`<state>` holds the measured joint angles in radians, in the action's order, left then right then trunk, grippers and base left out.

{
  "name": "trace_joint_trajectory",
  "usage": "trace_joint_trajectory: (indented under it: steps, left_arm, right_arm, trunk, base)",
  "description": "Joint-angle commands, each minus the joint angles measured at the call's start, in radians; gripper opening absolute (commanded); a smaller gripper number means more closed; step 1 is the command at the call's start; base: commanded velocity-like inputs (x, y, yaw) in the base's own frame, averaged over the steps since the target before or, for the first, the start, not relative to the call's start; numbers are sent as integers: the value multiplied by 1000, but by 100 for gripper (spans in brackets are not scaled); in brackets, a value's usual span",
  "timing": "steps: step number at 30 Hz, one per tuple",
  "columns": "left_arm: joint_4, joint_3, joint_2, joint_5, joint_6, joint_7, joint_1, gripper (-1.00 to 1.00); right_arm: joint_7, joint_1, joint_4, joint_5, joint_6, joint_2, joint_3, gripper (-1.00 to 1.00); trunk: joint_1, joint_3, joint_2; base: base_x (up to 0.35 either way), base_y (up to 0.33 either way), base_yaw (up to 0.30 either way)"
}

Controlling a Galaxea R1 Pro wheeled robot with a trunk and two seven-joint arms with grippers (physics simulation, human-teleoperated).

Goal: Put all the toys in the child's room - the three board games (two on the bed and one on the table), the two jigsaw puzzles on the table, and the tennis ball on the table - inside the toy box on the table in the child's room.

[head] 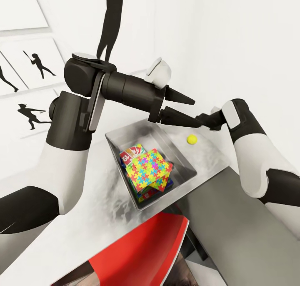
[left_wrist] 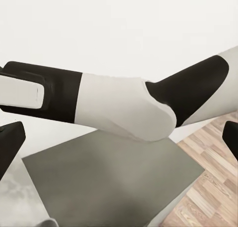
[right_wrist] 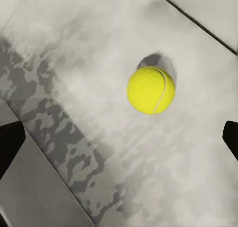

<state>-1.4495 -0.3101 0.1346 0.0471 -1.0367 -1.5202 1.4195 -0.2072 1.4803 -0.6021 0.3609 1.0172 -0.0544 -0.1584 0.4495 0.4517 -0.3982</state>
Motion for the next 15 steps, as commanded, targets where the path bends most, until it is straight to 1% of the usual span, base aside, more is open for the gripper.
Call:
trace_joint_trajectory:
  steps: [1, 7, 15]
  left_arm:
    - [0, 0, 0, 5, -10, -6, 1, 100]
    - [0, 0, -2, 5, -10, -6, 1, 100]
    - [0, 0, -3, 5, -10, -6, 1, 100]
  right_arm:
    - [-12, 3, -1, 10, 2, 1, -1, 100]
    - [-55, 13, 0, 11, -3, 3, -1, 100]
    - [-70, 15, 2, 11, -7, 4, -1, 100]
  trunk:
    - [0, 3, -2]
    - [0, 13, -2]
    - [0, 26, -2]
  base:
    - [0, 0, 0]
    - [0, 0, 0]
    - [0, 0, 0]
